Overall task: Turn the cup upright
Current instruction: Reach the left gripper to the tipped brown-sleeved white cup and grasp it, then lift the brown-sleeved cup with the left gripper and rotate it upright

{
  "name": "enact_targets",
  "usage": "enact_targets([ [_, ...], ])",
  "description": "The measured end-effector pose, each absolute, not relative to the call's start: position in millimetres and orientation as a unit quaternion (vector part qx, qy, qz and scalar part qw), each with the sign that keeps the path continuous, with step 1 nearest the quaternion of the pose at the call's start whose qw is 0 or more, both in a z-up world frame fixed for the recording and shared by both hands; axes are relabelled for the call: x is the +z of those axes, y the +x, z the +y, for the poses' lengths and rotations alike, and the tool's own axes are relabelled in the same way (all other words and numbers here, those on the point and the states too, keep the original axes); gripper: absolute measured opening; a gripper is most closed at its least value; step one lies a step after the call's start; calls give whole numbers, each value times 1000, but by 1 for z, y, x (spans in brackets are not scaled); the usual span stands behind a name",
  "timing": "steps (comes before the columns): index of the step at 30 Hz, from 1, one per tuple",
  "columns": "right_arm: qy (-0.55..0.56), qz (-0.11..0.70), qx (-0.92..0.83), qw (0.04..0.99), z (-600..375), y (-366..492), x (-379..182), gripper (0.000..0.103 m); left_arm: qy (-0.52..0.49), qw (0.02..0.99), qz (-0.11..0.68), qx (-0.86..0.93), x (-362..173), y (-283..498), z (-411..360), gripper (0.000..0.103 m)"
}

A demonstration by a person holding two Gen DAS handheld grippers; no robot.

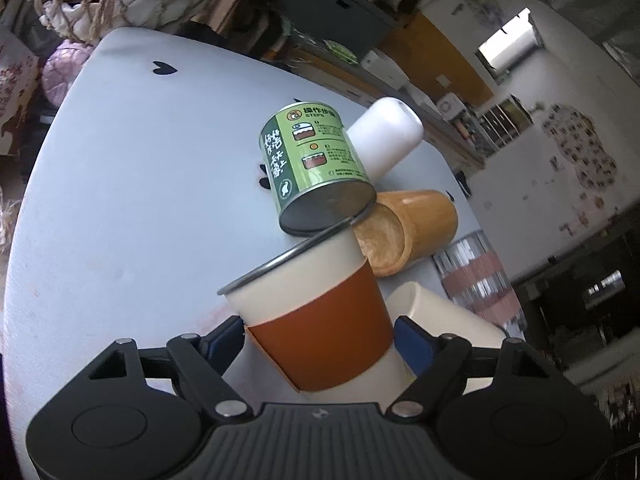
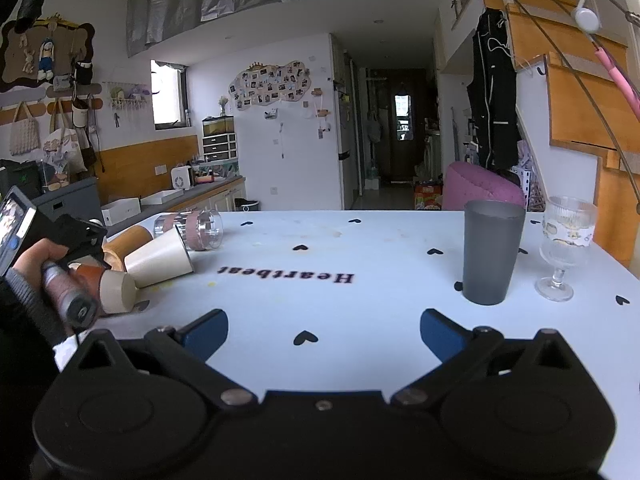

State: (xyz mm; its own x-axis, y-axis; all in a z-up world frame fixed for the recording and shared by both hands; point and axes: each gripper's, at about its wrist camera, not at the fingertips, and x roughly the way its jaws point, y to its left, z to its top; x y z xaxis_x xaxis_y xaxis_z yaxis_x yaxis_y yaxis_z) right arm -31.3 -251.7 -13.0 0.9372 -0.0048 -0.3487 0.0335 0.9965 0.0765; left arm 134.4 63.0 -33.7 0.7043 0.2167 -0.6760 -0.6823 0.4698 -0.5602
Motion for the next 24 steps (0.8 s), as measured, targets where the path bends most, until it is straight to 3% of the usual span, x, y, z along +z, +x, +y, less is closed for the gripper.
enact_targets([
  [12,42,175,-10,984,-250,-31,-13,103,-359,855,355,117,-32,109,55,81],
  [24,54,158,-37,985,-266,-43,-8,103,-208,861,441,-147,-34,118,-34,81],
])
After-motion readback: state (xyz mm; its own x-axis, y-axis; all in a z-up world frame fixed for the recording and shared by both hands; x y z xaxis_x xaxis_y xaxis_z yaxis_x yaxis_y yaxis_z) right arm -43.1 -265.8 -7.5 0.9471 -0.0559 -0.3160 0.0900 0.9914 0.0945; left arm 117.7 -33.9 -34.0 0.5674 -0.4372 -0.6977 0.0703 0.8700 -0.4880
